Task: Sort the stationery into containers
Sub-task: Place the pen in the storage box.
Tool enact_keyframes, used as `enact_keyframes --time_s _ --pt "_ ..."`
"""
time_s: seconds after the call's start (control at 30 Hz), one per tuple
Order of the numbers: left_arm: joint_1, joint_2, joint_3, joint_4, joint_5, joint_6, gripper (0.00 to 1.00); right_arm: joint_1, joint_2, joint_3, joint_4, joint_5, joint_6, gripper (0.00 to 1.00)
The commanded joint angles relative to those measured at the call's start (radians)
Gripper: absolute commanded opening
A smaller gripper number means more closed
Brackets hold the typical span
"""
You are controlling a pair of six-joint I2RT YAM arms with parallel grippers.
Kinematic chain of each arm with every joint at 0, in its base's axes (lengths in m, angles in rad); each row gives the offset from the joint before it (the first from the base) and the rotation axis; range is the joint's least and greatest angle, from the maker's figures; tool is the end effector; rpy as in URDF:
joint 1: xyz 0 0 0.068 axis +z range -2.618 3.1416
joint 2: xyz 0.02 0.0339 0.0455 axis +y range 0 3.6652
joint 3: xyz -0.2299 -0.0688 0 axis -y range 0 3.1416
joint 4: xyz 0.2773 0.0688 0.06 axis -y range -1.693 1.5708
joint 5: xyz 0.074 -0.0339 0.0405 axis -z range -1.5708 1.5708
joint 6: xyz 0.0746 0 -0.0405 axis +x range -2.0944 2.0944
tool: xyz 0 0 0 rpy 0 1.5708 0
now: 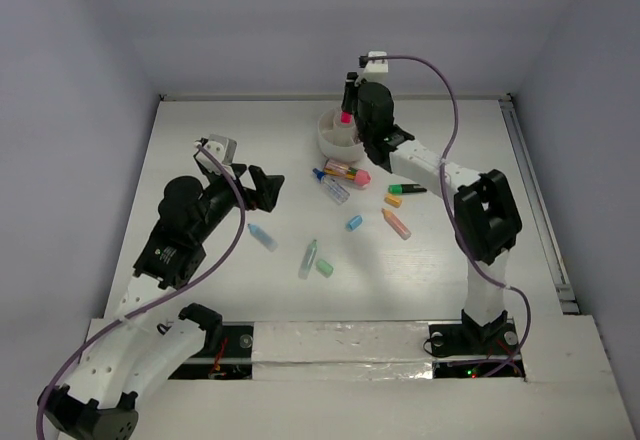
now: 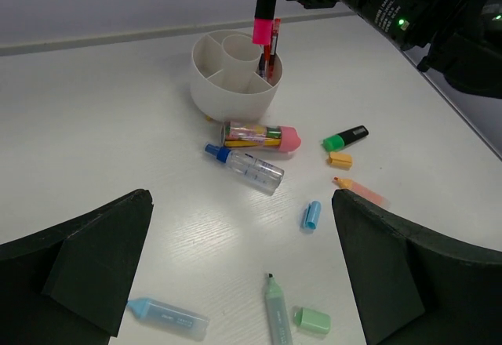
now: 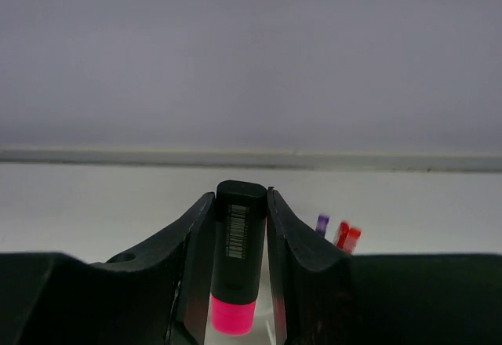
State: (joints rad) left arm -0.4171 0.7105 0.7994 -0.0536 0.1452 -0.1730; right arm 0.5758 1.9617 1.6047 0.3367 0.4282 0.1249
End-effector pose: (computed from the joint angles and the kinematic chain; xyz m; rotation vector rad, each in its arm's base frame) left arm 0.2373 -0.1170 0.3530 0.3066 1.5341 -0.5785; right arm 0.4616 0.2627 0.2825 -0.0247 1.5928 0.2058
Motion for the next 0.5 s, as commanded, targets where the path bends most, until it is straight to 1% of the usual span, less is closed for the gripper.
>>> enact_keyframes --time_s 0.0,0.07,0.17,0.47 --pt "0.005 0.003 0.032 0.035 -0.004 0.004 0.99 0.022 0.035 -0.049 0.396 0.118 -0.177 0.0" --pt "0.005 0.007 0.032 0.037 -0.007 0.004 0.99 0.022 0.052 -0.068 0.468 0.138 -0.221 0.0" --pt "0.005 0.017 0.035 0.037 -0.009 0.006 0.99 0.022 0.069 -0.11 0.582 0.142 -0.231 0.0" --pt "0.014 0.033 0.038 0.038 -0.006 0.007 0.99 0.022 0.013 -0.293 0.703 0.119 -0.148 0.0"
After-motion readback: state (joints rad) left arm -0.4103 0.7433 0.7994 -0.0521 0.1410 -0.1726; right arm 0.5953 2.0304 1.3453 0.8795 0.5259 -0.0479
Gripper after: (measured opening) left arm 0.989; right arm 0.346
